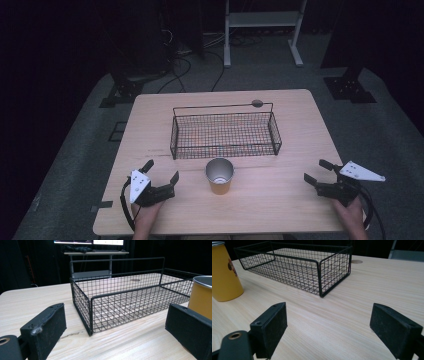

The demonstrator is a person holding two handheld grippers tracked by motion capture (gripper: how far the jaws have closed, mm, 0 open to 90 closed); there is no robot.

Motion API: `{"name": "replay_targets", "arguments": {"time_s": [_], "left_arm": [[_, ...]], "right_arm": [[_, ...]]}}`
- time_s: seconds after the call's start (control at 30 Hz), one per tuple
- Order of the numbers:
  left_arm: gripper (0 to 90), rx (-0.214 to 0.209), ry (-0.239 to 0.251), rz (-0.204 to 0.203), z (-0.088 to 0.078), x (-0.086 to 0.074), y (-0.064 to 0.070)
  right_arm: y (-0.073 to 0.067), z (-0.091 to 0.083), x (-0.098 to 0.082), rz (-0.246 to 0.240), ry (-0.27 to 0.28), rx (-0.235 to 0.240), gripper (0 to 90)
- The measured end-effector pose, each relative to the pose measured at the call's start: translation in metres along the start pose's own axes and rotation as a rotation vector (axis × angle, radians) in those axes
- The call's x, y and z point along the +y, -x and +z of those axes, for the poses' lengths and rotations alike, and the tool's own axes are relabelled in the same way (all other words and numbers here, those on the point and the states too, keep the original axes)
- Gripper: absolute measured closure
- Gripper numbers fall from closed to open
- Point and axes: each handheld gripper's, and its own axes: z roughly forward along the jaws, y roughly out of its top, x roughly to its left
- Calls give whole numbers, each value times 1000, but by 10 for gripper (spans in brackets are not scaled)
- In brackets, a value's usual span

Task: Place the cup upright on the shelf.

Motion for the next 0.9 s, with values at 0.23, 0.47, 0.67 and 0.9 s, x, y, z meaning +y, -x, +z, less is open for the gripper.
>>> {"name": "replay_targets", "arguments": {"time_s": [0.23,0.47,0.67,0.9], "left_arm": [[25,-20,-9,25,5,0,6],[24,-45,13,52,2,3,10],[14,-67,33,70,0,4,13],[13,-90,19,81,3,4,18]], "right_arm": [[0,0,0,-1,0,0,133],[-1,1,0,-6,-7,-4,133],[-1,1,0,-2,-10,-8,133],[0,1,0,-2,-9,-7,132]]}}
